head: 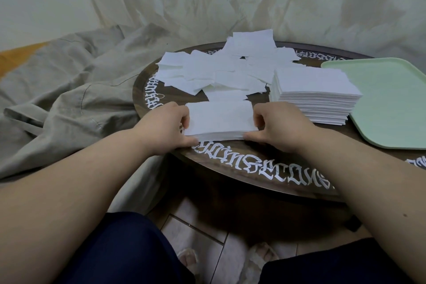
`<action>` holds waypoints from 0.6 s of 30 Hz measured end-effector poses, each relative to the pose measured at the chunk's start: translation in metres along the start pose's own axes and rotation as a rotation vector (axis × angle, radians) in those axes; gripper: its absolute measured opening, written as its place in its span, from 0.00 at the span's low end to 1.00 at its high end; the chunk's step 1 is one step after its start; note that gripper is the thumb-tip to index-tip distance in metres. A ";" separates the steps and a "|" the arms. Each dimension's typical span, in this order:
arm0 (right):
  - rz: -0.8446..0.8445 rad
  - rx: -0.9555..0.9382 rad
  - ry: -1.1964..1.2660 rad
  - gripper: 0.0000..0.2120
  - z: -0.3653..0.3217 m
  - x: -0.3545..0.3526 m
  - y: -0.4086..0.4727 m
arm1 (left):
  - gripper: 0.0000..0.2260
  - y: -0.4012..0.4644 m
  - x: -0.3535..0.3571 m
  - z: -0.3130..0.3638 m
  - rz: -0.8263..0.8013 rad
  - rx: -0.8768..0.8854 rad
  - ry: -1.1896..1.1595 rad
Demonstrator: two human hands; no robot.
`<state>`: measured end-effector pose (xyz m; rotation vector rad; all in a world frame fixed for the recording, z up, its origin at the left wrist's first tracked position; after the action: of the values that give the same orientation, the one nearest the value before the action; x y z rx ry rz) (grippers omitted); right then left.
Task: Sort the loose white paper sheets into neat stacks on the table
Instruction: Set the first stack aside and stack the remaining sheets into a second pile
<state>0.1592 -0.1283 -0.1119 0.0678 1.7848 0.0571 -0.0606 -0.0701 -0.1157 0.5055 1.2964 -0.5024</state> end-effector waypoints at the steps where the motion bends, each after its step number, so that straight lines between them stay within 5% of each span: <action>1: -0.001 0.006 0.004 0.17 0.000 0.000 0.000 | 0.18 0.000 0.000 -0.001 -0.006 -0.018 0.010; 18: -0.004 -0.017 0.056 0.16 -0.003 0.003 0.000 | 0.18 -0.001 -0.004 -0.003 0.003 -0.076 -0.061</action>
<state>0.1555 -0.1278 -0.1140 0.0510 1.8401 0.0722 -0.0642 -0.0688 -0.1124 0.4258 1.2515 -0.4607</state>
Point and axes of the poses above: each hand's wrist, its own y-axis towards the middle knuckle, its own x-axis out of the palm, z = x × y, the point moved 4 cm from there along y, towards the middle knuckle, and after that the axes turned 7 degrees about x, right-handed, at the moved point
